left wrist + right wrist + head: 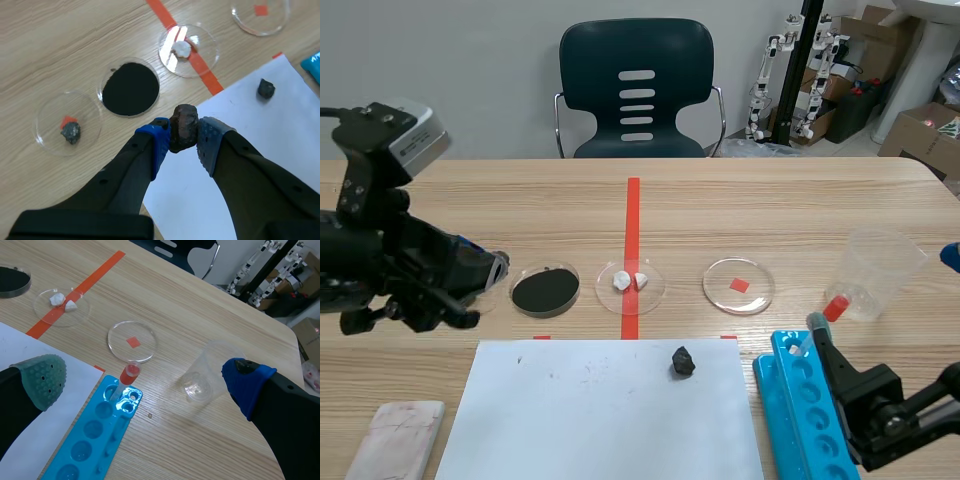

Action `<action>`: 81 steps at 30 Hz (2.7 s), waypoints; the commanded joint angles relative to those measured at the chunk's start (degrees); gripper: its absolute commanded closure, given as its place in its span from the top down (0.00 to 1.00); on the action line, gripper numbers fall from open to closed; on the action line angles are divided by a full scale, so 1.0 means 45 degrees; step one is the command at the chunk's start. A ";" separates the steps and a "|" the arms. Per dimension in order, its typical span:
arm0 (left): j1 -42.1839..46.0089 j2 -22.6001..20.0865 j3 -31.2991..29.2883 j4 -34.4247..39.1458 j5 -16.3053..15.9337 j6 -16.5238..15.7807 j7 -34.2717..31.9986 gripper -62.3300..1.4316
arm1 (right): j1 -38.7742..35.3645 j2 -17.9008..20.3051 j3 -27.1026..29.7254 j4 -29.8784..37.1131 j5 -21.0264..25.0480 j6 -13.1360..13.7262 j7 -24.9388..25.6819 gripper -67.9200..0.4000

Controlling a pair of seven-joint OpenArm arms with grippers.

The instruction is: Lower the mineral onto the iron filings and hold still

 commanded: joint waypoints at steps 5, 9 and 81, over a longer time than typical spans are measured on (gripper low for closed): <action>-0.1651 0.1360 0.0476 -0.0675 -0.0034 0.1166 0.1996 0.21 | 0.0117 -0.0005 0.0034 0.0233 0.0087 -0.0083 0.0141 1.00; -0.2671 0.1928 0.1224 -0.1860 0.0219 0.1817 0.2166 0.21 | 0.0117 -0.0005 0.0034 0.0233 0.0087 -0.0083 0.0141 1.00; -1.0831 0.5459 0.3444 -1.5892 0.1637 0.5532 0.1593 0.21 | 0.0117 -0.0005 0.0034 0.0233 0.0087 -0.0083 0.0146 1.00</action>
